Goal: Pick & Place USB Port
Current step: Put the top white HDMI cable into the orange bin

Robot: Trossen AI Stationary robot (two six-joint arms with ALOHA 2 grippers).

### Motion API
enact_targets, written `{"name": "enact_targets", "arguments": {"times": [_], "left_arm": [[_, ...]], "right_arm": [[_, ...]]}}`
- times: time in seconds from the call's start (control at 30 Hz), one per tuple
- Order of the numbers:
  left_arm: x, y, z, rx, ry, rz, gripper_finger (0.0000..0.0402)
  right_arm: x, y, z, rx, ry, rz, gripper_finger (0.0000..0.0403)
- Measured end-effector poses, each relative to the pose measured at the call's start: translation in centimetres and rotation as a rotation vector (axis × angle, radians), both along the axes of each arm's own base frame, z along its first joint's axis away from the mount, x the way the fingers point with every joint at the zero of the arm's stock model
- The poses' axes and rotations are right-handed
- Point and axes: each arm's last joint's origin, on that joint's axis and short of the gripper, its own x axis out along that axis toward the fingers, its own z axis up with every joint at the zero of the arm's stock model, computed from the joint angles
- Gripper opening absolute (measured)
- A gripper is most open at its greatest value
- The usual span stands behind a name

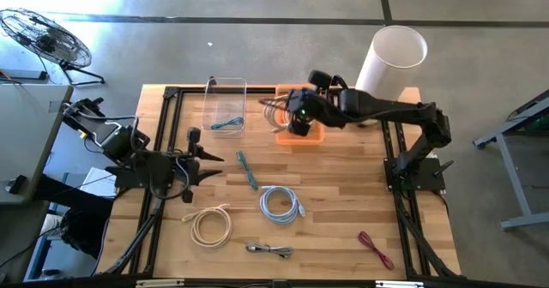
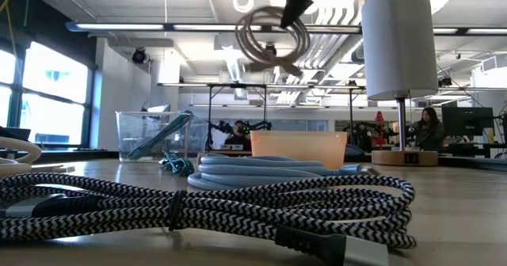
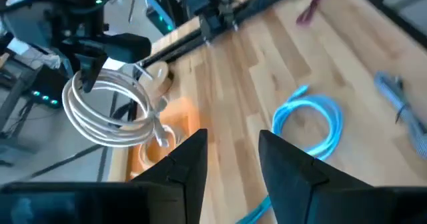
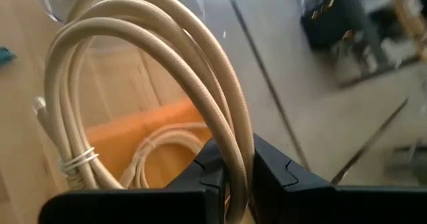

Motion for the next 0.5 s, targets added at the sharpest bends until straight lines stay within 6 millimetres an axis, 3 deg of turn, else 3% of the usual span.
{"name": "enact_targets", "arguments": {"times": [0.33,0.5], "left_arm": [[-0.1,0.1,-0.6,0.037,0.057,0.000,0.0130],[-0.2,0.2,-0.8,0.054,0.083,-0.001,0.0131]], "right_arm": [[0.6,-4.8,-4.5,0.129,0.141,-0.195,0.0032],[0.5,-6.8,-5.8,0.158,0.156,-0.294,0.0104]]}}
